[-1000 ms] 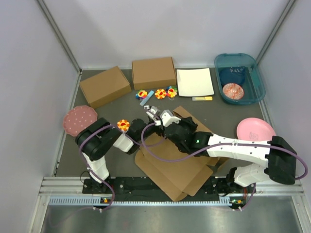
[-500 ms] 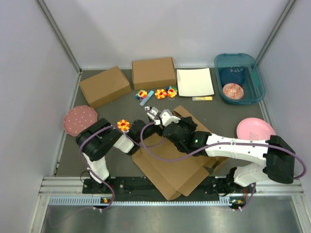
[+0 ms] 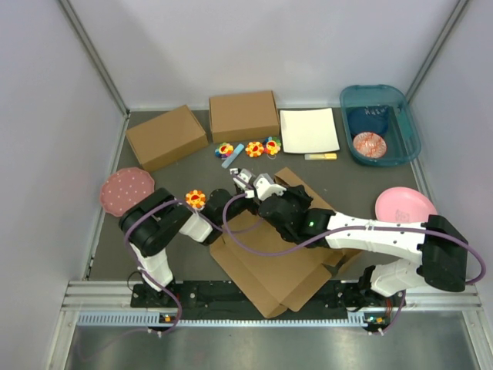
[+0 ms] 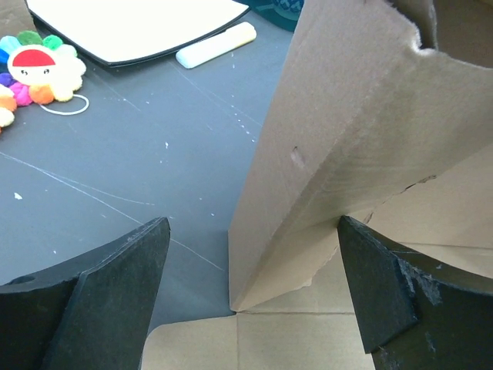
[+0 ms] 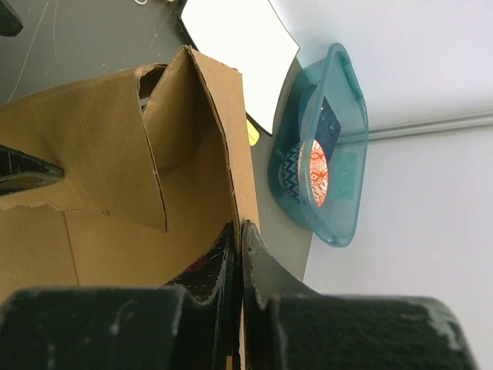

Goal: Fold the paper box

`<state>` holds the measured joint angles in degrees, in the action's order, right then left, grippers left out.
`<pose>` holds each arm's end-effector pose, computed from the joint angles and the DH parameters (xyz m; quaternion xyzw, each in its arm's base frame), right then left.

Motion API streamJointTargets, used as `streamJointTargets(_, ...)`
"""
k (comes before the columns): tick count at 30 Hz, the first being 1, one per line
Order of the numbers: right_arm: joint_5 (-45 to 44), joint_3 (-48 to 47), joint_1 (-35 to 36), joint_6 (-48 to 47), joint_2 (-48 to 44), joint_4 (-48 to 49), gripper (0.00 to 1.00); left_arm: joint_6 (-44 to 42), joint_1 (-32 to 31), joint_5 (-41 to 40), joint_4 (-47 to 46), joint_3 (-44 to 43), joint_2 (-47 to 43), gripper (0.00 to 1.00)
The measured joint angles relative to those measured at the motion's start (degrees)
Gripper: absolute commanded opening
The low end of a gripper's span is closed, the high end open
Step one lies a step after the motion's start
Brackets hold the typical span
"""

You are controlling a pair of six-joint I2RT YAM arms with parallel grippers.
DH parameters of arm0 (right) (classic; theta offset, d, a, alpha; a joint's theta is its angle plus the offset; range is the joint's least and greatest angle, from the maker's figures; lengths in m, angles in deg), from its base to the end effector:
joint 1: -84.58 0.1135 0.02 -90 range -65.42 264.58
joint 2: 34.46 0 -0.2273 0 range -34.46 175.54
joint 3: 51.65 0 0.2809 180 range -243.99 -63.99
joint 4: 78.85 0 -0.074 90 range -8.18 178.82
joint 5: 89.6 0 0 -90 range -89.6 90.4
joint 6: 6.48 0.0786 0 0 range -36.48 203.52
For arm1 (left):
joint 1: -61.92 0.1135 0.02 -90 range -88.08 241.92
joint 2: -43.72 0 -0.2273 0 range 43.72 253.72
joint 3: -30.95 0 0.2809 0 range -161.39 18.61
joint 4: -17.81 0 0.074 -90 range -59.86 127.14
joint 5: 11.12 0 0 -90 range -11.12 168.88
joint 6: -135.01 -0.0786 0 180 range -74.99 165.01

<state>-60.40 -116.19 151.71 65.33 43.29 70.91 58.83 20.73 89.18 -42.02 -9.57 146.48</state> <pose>0.1902 0.2744 0.1942 -0.3899 0.7182 -0.2819 0.5028 0.2558 -0.2425 0.0803 0.2304 0.6838 -0.3758 0.5815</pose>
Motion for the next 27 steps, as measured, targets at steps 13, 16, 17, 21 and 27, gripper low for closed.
streamJointTargets(13,0.04,0.00,0.00,0.28,-0.02,0.04,0.00,1.84,0.35,6.03,2.54,-2.99,-1.03,0.96)
streamJointTargets(16,0.24,0.00,-0.02,0.44,-0.13,0.04,0.00,2.56,0.44,7.17,2.86,-3.69,-1.03,0.92)
streamJointTargets(17,0.33,0.00,-0.02,0.48,-0.17,0.04,0.00,2.78,0.46,7.63,2.89,-3.93,-1.01,0.90)
streamJointTargets(21,0.52,0.02,-0.02,1.03,-0.39,0.07,0.00,3.61,0.44,9.40,3.28,-5.01,-0.94,0.74)
streamJointTargets(27,0.48,0.02,-0.02,1.42,-0.42,0.09,0.00,4.37,0.46,11.13,3.15,-6.12,0.17,0.47)
